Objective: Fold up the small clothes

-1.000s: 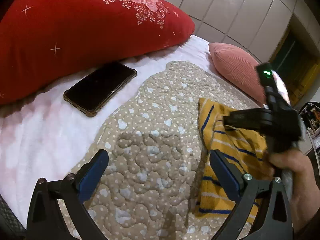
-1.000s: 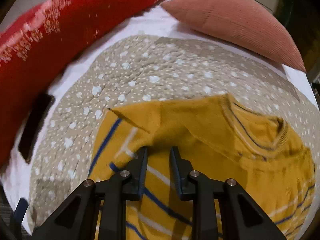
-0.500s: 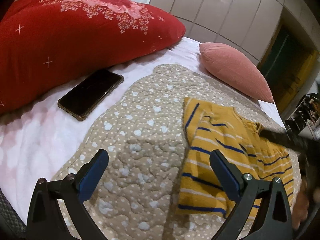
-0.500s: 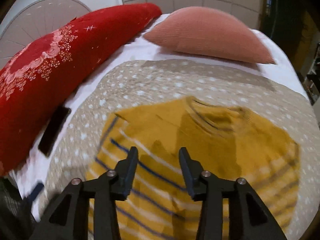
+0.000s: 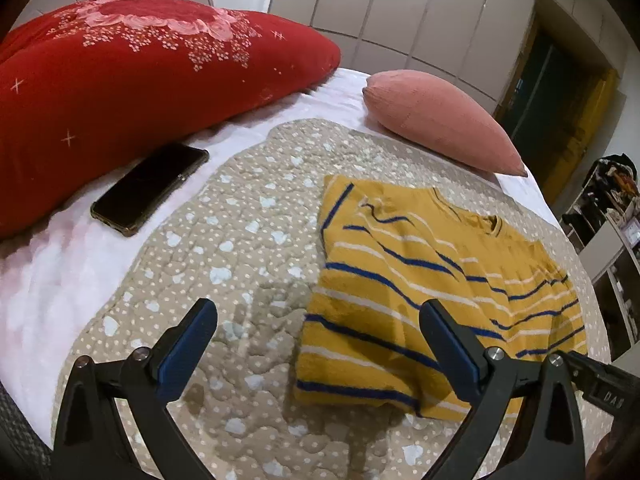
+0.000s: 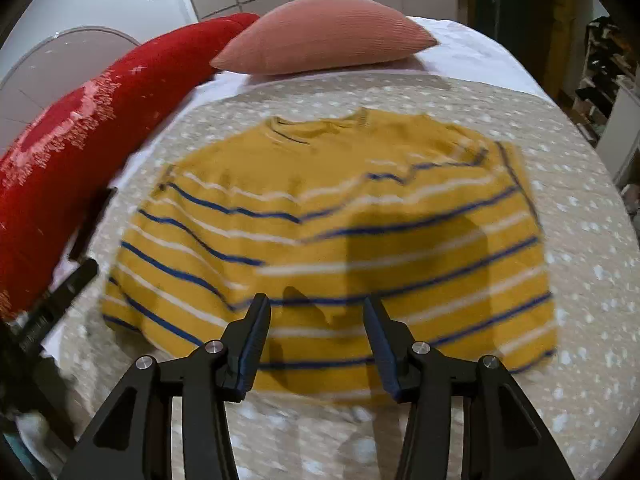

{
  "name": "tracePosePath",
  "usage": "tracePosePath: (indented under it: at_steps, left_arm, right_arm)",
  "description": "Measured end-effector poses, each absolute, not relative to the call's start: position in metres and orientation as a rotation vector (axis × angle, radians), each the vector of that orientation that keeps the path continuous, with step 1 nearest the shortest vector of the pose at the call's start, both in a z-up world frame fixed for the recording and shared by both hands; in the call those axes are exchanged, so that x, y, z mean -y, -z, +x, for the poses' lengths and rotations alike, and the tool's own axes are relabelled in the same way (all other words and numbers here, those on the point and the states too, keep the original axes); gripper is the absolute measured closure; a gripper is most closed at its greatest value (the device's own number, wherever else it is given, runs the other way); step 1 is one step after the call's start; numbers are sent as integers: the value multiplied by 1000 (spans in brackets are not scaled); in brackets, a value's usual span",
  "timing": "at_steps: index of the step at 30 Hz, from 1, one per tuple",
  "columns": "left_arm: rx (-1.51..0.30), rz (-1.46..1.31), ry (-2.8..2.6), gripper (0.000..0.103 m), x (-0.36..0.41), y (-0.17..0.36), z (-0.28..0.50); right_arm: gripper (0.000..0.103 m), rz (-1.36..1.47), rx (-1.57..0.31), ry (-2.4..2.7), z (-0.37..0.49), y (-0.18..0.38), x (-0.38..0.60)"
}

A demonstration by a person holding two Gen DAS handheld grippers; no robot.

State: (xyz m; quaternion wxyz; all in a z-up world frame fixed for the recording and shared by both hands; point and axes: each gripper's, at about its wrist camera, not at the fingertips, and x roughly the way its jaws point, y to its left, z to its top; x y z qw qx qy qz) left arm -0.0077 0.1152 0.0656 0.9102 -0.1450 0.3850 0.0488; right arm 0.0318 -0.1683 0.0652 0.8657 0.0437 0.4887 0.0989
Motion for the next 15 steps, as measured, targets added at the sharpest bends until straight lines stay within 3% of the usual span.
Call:
tracePosePath:
  at_steps: [15]
  left_arm:
    - [-819, -317, -89, 2, -110, -60, 0]
  right_arm:
    - [47, 120, -1034, 89, 25, -39, 269]
